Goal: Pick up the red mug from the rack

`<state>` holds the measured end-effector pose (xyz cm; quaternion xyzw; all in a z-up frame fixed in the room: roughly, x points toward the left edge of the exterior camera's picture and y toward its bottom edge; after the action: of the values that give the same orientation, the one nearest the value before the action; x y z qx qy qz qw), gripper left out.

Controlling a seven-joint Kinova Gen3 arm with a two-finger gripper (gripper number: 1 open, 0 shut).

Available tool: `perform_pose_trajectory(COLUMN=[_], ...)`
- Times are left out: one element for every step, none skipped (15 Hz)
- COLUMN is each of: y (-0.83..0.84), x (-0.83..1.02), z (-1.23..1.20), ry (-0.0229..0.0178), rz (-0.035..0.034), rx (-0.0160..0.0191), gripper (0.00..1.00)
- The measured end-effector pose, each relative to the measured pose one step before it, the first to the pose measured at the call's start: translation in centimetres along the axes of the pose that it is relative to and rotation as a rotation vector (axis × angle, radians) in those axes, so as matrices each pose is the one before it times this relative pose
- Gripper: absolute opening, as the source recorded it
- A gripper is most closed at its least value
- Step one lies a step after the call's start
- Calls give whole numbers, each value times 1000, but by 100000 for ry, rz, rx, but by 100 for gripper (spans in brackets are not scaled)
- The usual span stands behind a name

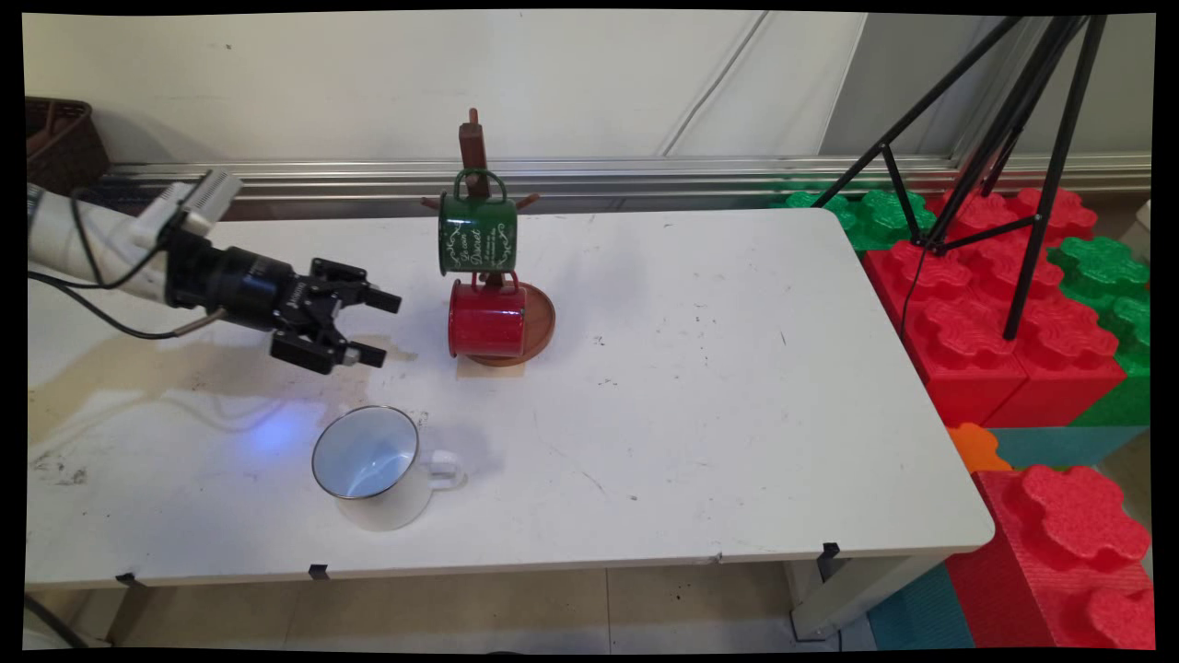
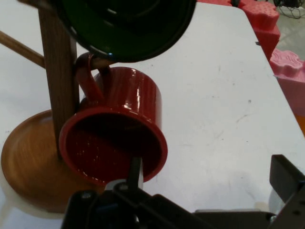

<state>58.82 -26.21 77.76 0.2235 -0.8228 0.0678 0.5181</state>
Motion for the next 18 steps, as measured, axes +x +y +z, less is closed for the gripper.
perform_pose_trajectory(y=[-142,-204,-236,-205,-134,-113,-158,-148,-127,-96,-87,-32,-41,-46,-87,-84,-75,-112], x=[-171,-239,-279,-229,-158,-111,-154,-169,-149,-106,-133,-108,-118,-103,-119,-95,-64,-85], z=[346,521,687,633,432,350,528,600,590,482,621,460,495,394,424,349,219,324], ry=[141,265,402,435,366,349,508,565,618,514,664,430,471,392,473,360,243,318], rz=[-268,-378,-428,-438,-424,-332,-495,-547,-536,-425,-548,-407,-450,-412,-542,-484,-323,-454], rx=[98,86,30,48,65,88,60,1,159,164,195,53,80,139,338,269,235,263], gripper=[100,100,100,100,100,100,100,100,100,100,100,100,100,100,100,100,100,100])
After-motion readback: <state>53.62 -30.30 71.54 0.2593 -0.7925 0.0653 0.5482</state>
